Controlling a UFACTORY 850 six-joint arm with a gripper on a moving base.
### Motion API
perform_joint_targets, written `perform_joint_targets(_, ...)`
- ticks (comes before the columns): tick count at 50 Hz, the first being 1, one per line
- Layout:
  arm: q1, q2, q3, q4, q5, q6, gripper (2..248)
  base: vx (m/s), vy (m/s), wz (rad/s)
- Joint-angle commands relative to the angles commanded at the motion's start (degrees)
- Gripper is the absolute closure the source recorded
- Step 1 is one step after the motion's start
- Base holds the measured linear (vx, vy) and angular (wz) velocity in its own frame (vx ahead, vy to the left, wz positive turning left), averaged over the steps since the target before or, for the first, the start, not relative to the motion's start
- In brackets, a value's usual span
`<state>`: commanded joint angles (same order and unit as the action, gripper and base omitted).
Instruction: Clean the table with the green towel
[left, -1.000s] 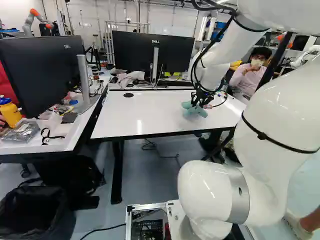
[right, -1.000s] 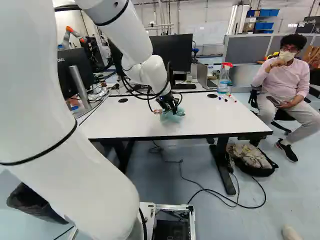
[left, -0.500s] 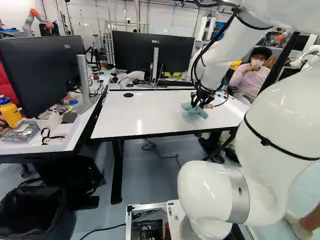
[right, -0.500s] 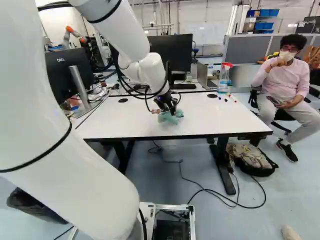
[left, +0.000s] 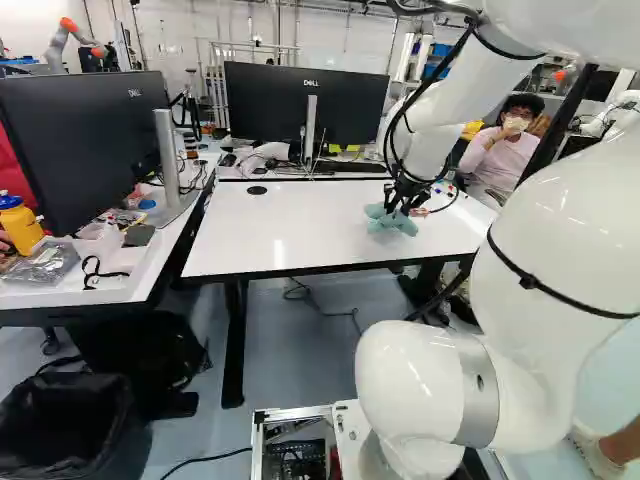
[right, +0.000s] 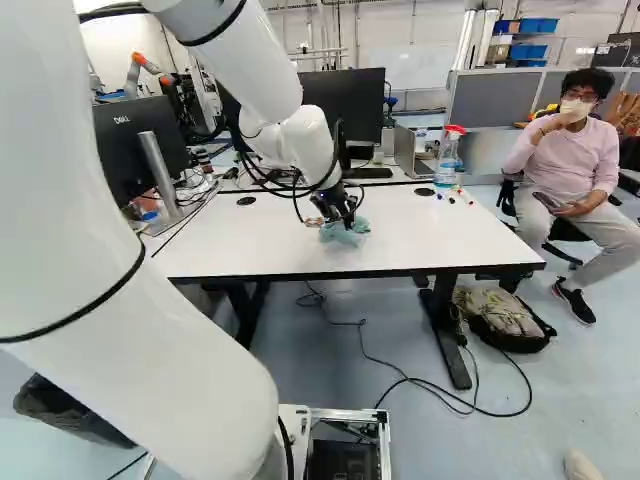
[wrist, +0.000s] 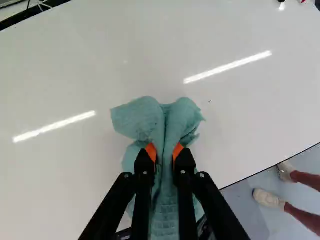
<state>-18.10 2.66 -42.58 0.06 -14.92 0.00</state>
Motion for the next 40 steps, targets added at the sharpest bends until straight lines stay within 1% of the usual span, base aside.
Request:
perform_joint_targets(11,-2.08,-1.44,-1.43,0.0,2.8,0.0,196,0.0,0.0,0.0)
perform_joint_targets(25,-4.35,-4.82,-4.84,0.0,6.88,0.0,196,0.0,0.0,0.0)
perform_joint_targets(40,-6.46,-8.89,-7.35,0.0,7.67,0.0,196,0.0,0.0,0.0)
